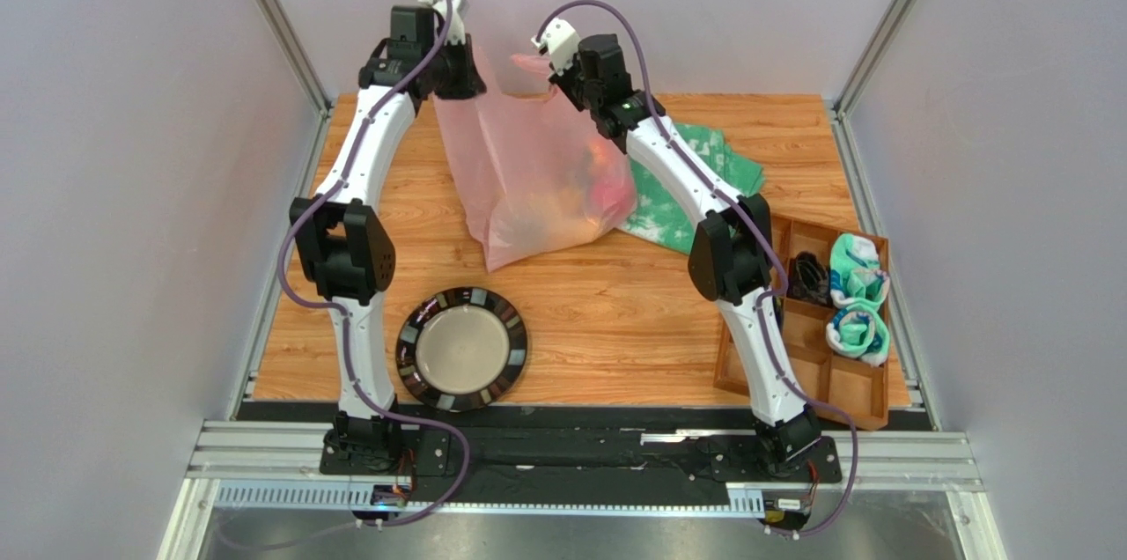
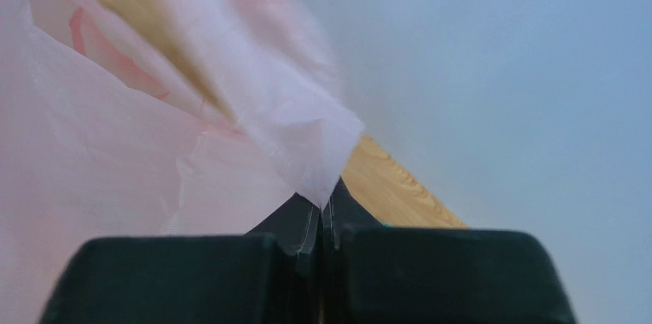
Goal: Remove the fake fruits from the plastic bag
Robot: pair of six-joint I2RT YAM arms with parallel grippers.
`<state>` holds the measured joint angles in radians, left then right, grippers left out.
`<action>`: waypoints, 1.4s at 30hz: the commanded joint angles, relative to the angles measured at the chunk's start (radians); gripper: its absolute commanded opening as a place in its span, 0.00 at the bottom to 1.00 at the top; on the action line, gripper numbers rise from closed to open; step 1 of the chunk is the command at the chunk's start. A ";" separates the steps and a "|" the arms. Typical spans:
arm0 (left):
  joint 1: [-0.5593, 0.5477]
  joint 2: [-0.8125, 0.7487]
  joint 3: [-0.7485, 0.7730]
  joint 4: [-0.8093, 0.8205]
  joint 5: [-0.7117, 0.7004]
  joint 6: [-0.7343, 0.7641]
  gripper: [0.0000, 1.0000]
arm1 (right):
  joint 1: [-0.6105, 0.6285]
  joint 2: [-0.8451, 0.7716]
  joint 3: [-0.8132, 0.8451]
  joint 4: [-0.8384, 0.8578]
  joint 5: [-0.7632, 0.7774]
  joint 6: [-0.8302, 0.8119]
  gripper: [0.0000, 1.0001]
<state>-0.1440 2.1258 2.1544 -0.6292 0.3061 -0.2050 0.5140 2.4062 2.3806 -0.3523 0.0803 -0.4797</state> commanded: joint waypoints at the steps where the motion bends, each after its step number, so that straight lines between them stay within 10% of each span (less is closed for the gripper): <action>1: 0.032 -0.038 0.169 0.054 -0.021 0.030 0.00 | 0.004 -0.010 0.136 0.255 0.061 0.007 0.00; 10: 0.084 -0.249 0.254 0.020 0.076 0.045 0.00 | 0.061 -0.241 0.031 0.446 0.012 -0.016 0.00; 19: 0.084 -0.785 -0.551 -0.115 0.171 0.122 0.00 | 0.067 -0.674 -0.836 0.241 0.058 0.123 0.00; 21: 0.084 -0.859 -0.707 -0.170 0.172 0.122 0.04 | 0.069 -0.735 -0.931 0.162 0.027 0.164 0.12; 22: 0.084 -0.866 -0.741 -0.199 0.165 0.122 0.24 | 0.072 -0.748 -0.969 0.129 0.009 0.194 0.36; 25: 0.084 -0.828 -0.803 -0.323 0.137 0.118 0.48 | 0.077 -0.806 -1.044 0.011 -0.109 0.222 0.64; 28: 0.087 -0.843 -0.803 -0.379 0.165 0.113 0.50 | 0.081 -0.843 -0.985 -0.115 -0.160 0.228 0.71; 37: 0.086 -1.061 -0.763 -0.247 0.390 0.165 0.68 | 0.158 -0.906 -0.730 -0.246 -0.224 0.263 0.70; 42: 0.073 -1.000 -0.775 -0.332 0.510 0.178 0.77 | 0.211 -0.895 -0.811 -0.270 -0.218 0.254 0.49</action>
<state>-0.0647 1.0557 1.3937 -0.9146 0.6796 -0.0551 0.6941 1.4845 1.6192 -0.5682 -0.1211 -0.2420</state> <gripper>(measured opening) 0.731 0.558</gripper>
